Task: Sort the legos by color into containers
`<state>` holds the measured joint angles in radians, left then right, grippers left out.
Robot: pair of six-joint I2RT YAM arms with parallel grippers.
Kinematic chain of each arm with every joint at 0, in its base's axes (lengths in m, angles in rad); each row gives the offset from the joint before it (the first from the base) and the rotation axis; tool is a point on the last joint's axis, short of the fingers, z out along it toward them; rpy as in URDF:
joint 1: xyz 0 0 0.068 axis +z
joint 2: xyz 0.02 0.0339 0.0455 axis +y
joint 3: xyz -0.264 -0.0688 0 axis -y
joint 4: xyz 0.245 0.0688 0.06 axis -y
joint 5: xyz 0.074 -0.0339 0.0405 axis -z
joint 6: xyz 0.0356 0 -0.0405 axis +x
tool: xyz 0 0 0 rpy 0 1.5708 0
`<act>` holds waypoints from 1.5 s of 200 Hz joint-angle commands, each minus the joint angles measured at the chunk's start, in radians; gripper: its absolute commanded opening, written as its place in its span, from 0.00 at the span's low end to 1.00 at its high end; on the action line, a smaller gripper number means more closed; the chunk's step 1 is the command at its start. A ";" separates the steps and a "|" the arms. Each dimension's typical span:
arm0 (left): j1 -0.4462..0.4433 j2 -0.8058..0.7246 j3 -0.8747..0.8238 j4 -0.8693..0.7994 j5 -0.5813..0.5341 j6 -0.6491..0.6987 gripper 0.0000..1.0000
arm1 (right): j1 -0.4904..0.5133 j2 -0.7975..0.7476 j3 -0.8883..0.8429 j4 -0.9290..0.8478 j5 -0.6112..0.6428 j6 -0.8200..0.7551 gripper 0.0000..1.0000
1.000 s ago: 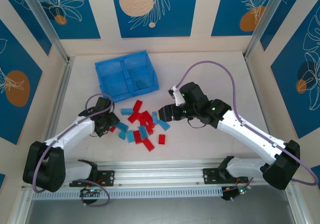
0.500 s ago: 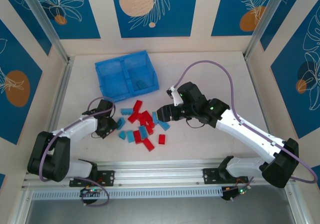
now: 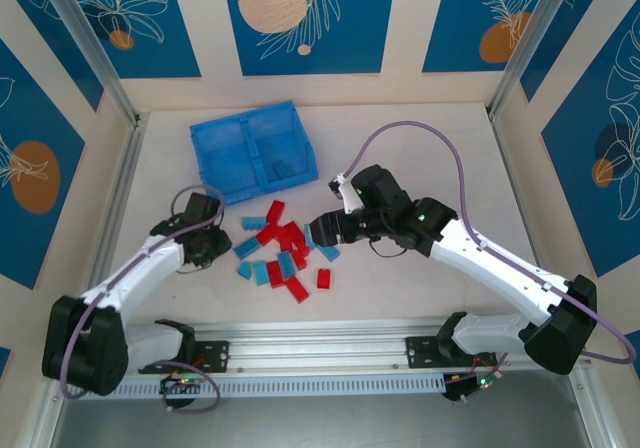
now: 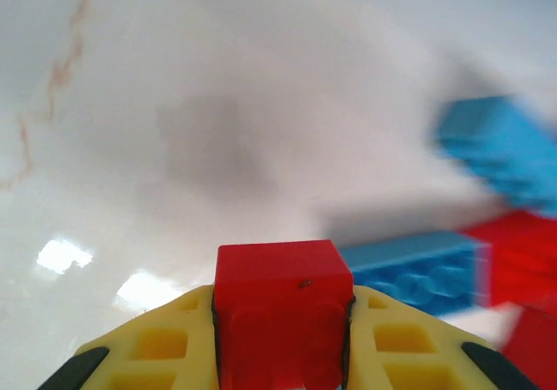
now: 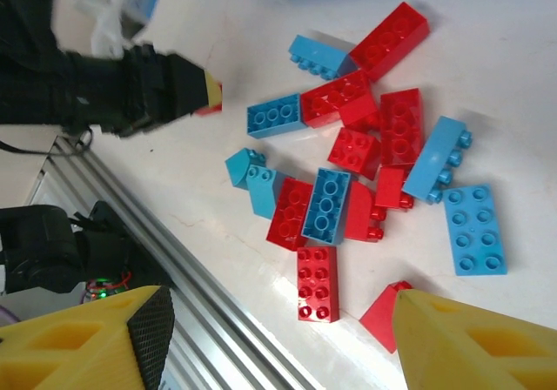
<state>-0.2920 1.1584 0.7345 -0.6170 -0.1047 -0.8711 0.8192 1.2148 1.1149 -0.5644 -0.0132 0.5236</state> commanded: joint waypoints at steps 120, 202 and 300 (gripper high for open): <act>0.071 0.806 0.853 -0.064 -0.120 0.226 0.26 | 0.038 -0.028 0.015 0.012 0.032 0.001 0.70; 0.080 0.741 0.798 -0.024 -0.096 0.217 0.49 | 0.039 -0.022 0.020 0.012 0.057 -0.008 0.71; -0.202 -0.011 0.499 -0.091 0.018 0.545 0.50 | 0.038 0.207 0.004 -0.047 0.324 -0.166 0.73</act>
<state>-0.4015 1.2861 1.3304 -0.6483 -0.1532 -0.5301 0.8516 1.3422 1.1213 -0.5724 0.2226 0.4442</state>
